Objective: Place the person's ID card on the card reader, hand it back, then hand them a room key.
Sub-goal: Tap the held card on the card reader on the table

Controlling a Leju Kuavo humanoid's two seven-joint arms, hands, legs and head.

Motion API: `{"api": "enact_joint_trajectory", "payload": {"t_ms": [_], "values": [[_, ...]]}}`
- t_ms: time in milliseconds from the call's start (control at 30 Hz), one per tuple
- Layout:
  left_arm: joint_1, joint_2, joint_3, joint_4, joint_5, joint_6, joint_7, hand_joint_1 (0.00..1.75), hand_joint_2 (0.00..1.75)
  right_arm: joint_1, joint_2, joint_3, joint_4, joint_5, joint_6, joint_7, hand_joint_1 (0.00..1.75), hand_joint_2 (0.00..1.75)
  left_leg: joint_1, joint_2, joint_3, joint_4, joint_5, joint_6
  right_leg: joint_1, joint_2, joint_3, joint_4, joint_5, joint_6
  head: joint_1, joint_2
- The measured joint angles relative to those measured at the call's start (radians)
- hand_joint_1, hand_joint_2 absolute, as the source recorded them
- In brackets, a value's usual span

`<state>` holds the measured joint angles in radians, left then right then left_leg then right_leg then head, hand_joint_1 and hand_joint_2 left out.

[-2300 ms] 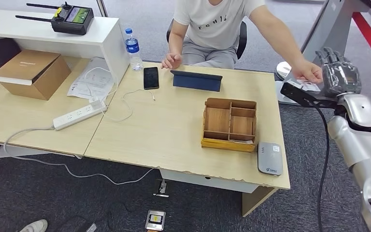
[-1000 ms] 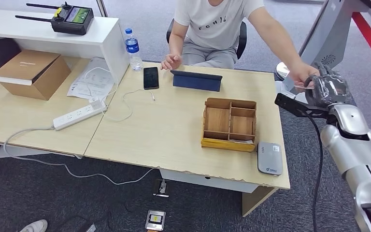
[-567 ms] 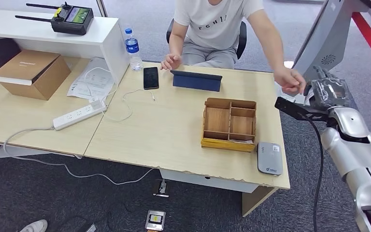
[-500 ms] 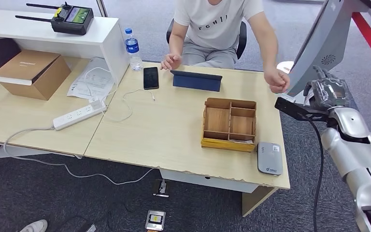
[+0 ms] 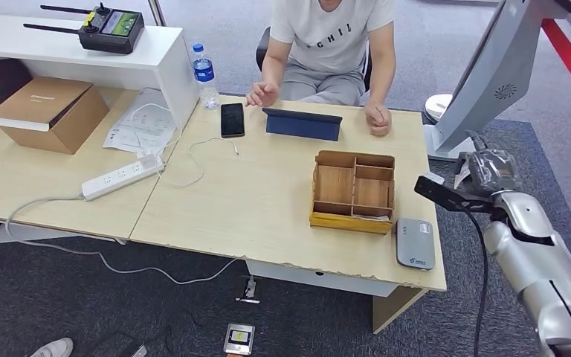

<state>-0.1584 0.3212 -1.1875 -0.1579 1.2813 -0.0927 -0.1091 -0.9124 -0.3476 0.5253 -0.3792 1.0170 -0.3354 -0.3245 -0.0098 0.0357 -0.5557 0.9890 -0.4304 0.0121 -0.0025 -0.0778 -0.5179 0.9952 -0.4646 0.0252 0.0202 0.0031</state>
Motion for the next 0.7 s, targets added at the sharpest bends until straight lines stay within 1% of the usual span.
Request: {"api": "enact_joint_trajectory", "payload": {"t_ms": [267, 700], "values": [[0.0, 0.0, 0.0, 0.0, 0.005, 0.005, 0.0, 0.0, 0.0, 0.057, -0.008, 0.0, 0.0, -0.005, 0.0, -0.001, 1.75, 1.75, 0.0, 0.0, 0.0, 0.0, 0.0, 0.0, 0.0, 0.0, 0.0, 0.0, 0.0, 0.0, 0.0, 0.0], [0.0, 0.0, 0.0, 0.0, 0.007, 0.006, 0.003, 0.0, 0.0, 0.088, -0.005, 0.005, 0.001, 0.0, 0.022, -0.015, 1.75, 1.75, 0.0, 0.0, 0.0, 0.0, 0.0, 0.0, 0.0, 0.0, 0.0, 0.0, 0.0, 0.0, 0.0, 0.0]]}}
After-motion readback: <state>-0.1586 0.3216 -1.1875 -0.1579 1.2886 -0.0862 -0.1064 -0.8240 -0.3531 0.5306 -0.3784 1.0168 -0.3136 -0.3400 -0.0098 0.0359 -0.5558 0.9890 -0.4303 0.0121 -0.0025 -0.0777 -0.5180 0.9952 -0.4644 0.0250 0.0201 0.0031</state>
